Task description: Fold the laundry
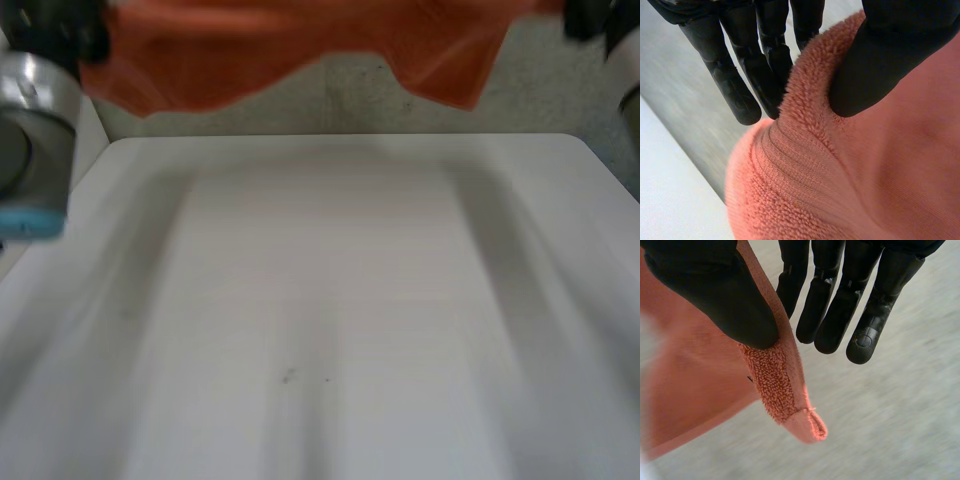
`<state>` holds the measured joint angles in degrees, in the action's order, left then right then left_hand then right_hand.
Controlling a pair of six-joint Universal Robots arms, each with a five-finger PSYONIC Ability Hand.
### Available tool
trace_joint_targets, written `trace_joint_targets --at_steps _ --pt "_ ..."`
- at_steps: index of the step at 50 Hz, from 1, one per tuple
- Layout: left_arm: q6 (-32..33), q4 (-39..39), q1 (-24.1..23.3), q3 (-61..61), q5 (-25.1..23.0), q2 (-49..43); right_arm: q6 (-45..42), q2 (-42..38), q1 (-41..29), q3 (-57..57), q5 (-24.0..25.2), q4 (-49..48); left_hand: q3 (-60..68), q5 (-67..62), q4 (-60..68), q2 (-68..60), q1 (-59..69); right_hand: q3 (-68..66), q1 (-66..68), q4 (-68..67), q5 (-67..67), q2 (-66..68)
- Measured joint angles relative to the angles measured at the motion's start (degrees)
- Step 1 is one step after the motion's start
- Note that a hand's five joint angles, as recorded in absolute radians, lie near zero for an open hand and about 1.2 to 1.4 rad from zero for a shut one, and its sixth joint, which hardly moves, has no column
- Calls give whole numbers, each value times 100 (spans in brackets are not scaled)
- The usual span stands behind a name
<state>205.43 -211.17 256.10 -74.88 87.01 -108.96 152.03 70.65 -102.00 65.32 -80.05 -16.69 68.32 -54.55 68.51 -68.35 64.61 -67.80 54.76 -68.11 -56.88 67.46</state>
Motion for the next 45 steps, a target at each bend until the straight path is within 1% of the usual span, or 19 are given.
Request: trace_joint_targets --at_steps 6,8,13,16,18,20,22,23,24,25,26,29,30,34,36,41,44,45 --pt "22 22 -10 -1261 -38 -81 -63 -13 14 1161 301 199 0 0 -1 1 0 -1 0 0 0 0" --pt "36 29 -11 -1836 -47 -245 -89 -208 22 1639 378 394 -5 0 -6 6 0 -1 0 -1 -1 0" --pt "48 66 -15 -2361 -36 -474 -118 -585 32 2049 408 700 -5 0 -6 6 0 -1 0 -2 0 0" --pt "70 251 -31 -2839 -21 -562 -141 -872 45 2298 437 1033 -485 27 -487 484 -43 -1 0 -2 8 0" --pt "76 387 -43 -3012 -15 -534 -145 -915 50 2372 449 1127 -648 83 -655 651 -89 -1 0 -2 -1 0" --pt "80 573 -67 -3156 -12 -454 -148 -911 55 2433 460 1190 -848 373 -858 857 -396 -1 0 -2 -1 0" --pt "82 830 -109 -3269 -12 -313 -149 -866 63 2483 470 1225 -1646 1271 -1697 1740 -1448 -1 0 -2 -1 0" --pt "83 997 -135 -3309 -13 -219 -149 -833 68 2507 474 1233 -2299 1937 -2360 2320 -2185 -1 0 -2 -1 0" --pt "83 1106 -153 -3323 -15 -156 -148 -815 72 2519 476 1236 -2660 2210 -2634 2684 -2456 -1 0 -2 -1 0" --pt "84 1381 -189 -3332 -19 -6 -146 -763 86 2546 481 1234 -3689 3363 -3758 3711 -3610 -1 0 -2 -1 0" --pt "84 1503 -204 -3324 -24 60 -145 -743 94 2556 481 1231 -4169 3870 -4249 4249 -4082 -1 0 -2 -1 0" --pt "85 1718 -221 -3284 -29 169 -144 -713 110 2571 484 1223 -4318 3981 -4358 4347 -4178 -1 0 -2 -1 0" --pt "85 2067 -234 -3145 -41 341 -144 -675 138 2593 493 1204 -4773 4493 -4849 4804 -4407 0 0 -2 -1 0" --pt "83 2277 -221 -2970 -50 434 -144 -665 156 2611 517 1185 -4777 4495 -4850 4807 -4407 0 0 -2 -1 0" --pt "74 2433 -172 -2653 -58 487 -146 -672 178 2628 568 1146 -4777 4495 -4850 4807 -4407 -1 0 -2 -1 0" --pt "35 2505 -64 -2044 -52 379 -147 -690 267 2644 619 1060 -4777 4495 -4849 4807 -4407 -1 0 -2 -1 0" --pt "35 2505 -64 -2044 -52 379 -147 -690 267 2644 619 1060 -4777 4495 -4849 4807 -4407 -1 0 -2 -1 0" --pt "-3 2674 -2 -1527 -47 93 -148 -698 353 2655 633 1017 -4776 4495 -4849 4807 -4407 -1 0 -2 -1 0"
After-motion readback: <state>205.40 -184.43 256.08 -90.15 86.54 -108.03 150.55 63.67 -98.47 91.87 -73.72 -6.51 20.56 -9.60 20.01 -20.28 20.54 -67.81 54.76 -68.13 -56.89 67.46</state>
